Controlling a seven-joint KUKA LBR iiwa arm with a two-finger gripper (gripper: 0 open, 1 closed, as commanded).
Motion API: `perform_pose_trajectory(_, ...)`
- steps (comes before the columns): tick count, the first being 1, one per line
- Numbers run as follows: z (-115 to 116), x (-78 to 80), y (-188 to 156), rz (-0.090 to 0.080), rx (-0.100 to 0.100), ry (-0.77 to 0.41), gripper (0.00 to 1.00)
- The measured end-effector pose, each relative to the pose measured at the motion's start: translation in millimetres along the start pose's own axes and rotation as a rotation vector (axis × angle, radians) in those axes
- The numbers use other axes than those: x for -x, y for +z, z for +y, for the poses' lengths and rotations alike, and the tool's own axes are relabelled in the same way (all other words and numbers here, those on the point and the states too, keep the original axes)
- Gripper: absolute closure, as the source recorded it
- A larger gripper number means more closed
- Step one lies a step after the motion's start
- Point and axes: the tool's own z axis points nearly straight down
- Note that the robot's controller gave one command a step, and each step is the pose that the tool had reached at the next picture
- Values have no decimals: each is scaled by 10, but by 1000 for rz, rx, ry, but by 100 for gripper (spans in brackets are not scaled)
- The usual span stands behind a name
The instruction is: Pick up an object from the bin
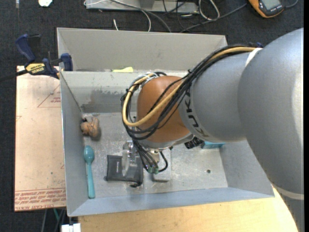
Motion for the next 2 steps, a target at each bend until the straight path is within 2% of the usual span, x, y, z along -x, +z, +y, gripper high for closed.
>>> perform_pose_trajectory(1, -264, 273, -98, -3, 2, 138, 100)
perform_pose_trajectory(2, -9, 67, 245, -4, 3, 213, 100)
